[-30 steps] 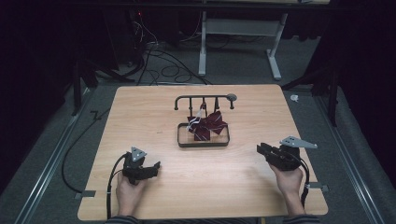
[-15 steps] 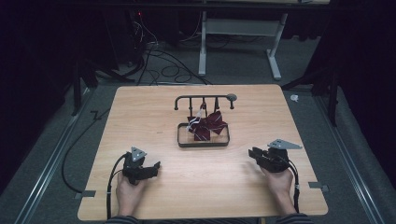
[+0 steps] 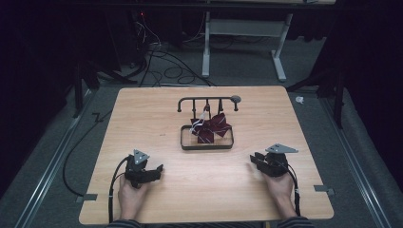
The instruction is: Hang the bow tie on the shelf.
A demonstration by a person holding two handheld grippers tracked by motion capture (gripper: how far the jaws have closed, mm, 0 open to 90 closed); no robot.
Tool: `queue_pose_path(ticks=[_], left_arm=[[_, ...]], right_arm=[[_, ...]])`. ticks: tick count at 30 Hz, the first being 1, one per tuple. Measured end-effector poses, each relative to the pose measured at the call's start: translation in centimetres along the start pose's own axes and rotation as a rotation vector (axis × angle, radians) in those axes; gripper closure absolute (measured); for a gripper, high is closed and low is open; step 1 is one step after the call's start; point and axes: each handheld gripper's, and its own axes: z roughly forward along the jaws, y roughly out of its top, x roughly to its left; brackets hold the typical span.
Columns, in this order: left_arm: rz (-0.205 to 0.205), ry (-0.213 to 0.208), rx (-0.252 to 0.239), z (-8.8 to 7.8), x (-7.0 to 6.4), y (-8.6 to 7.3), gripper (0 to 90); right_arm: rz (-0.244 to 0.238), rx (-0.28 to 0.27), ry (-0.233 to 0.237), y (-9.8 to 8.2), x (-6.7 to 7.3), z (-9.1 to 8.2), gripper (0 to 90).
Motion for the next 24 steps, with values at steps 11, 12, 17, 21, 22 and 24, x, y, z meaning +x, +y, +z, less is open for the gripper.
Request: queue_pose_path(ticks=[11,12,17,21,22,24], left_arm=[[0.000,0.000,0.000,0.0,0.0,0.0,19.8],[0.000,0.000,0.000,0.0,0.0,0.0,19.8],[0.000,-0.001,0.000,0.0,0.0,0.0,19.8],[0.000,-0.001,0.000,0.0,0.0,0.0,19.8],[0.000,0.000,-0.001,0.0,0.0,0.0,19.8],[0.000,-0.001,0.000,0.0,0.0,0.0,19.8]], right_arm=[[-0.044,0.026,-0.050,-0.3,0.6,0.5,66.8],[-0.044,0.028,-0.053,-0.4,0.6,0.6,65.4],[-0.085,0.052,-0.075,-0.4,1.0,1.0,58.6],[-0.088,0.056,-0.078,-0.3,1.1,1.2,51.4],[-0.087,0.057,-0.079,-0.3,1.2,1.2,50.7],[-0.086,0.057,-0.076,-0.3,1.1,1.2,50.4]])
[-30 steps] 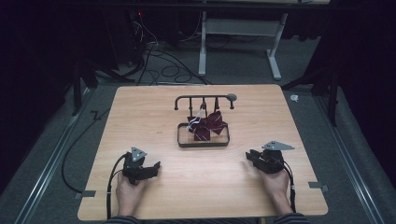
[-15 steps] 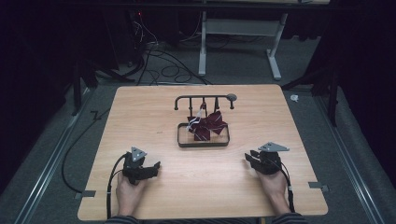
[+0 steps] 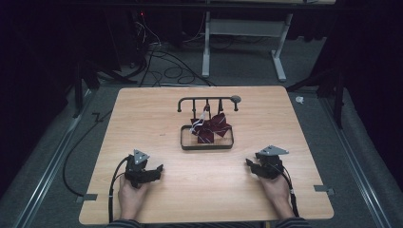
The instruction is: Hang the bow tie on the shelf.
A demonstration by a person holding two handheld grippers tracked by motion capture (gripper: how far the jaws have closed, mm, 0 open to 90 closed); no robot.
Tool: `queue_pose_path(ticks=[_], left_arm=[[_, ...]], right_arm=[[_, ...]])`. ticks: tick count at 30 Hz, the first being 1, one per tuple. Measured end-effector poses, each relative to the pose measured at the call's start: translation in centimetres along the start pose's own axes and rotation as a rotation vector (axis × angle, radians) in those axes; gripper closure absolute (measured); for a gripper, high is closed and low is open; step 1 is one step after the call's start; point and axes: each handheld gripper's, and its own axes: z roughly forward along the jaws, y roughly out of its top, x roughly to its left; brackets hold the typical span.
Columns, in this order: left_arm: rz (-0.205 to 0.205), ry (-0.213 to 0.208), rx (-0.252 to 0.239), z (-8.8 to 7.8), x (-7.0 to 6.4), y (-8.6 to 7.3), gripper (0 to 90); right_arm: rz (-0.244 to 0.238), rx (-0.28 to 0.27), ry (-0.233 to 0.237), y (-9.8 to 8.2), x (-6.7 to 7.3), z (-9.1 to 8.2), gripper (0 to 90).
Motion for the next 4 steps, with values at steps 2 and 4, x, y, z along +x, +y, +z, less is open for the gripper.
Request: queue_pose_path(ticks=[2,4], left_arm=[[0.000,0.001,-0.001,0.01,0.00,0.00,19.8],[0.000,0.000,0.000,0.00,0.00,0.00,19.8]], right_arm=[[0.000,0.001,0.001,0.01,0.02,0.00,50.2],[0.000,0.001,0.001,0.01,0.02,0.00,50.1]])
